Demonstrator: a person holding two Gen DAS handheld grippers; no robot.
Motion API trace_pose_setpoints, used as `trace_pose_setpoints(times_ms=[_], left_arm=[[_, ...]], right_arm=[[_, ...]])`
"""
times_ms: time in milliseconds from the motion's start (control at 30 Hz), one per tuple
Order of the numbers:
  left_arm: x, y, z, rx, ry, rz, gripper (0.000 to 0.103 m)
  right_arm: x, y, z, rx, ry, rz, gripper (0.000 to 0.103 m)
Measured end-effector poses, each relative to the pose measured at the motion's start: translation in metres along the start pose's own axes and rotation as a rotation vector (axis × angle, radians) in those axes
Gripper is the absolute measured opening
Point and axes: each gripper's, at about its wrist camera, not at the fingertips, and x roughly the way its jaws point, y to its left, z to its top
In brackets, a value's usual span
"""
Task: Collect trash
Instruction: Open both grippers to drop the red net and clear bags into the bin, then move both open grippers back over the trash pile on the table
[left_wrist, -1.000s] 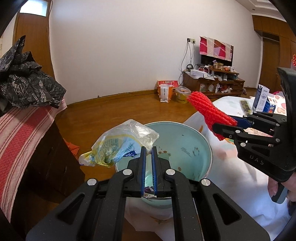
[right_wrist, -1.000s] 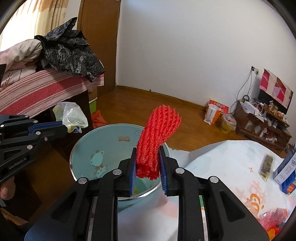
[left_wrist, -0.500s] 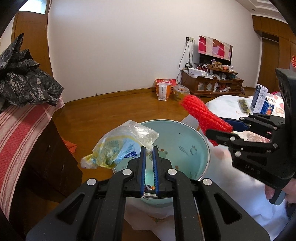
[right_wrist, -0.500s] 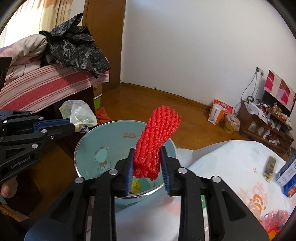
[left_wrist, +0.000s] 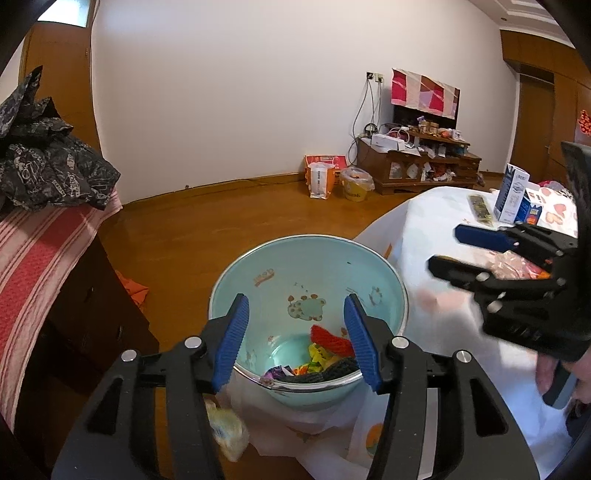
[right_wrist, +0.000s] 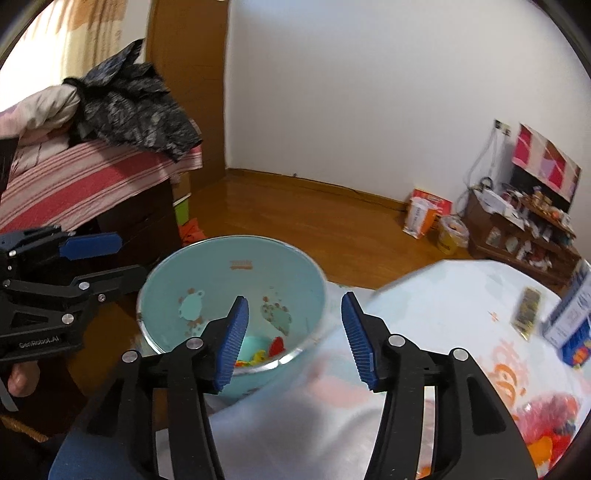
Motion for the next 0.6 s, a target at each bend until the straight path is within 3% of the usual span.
trace_pose_setpoints(times_ms=[133,267,600], left_arm=[[0.001,-0.014,-0.004,0.032,0.008,-0.012,0.054],[-0.001,-0.033,-0.001,0.065,-0.002,-0.034,0.062],[-0.001,-0.117,0.009,0.183,-0.015,-0.169,0.066]], right_arm=[[-0.023,-0.022,-0.008,0.044,-0.01,-0.049,0.054],[-0.058,-0.05,-0.02,0.093,-0.013,-0.128,0.057],[-0.169,-0.151,-0.097,0.298,0.018,-0.435,0.06]])
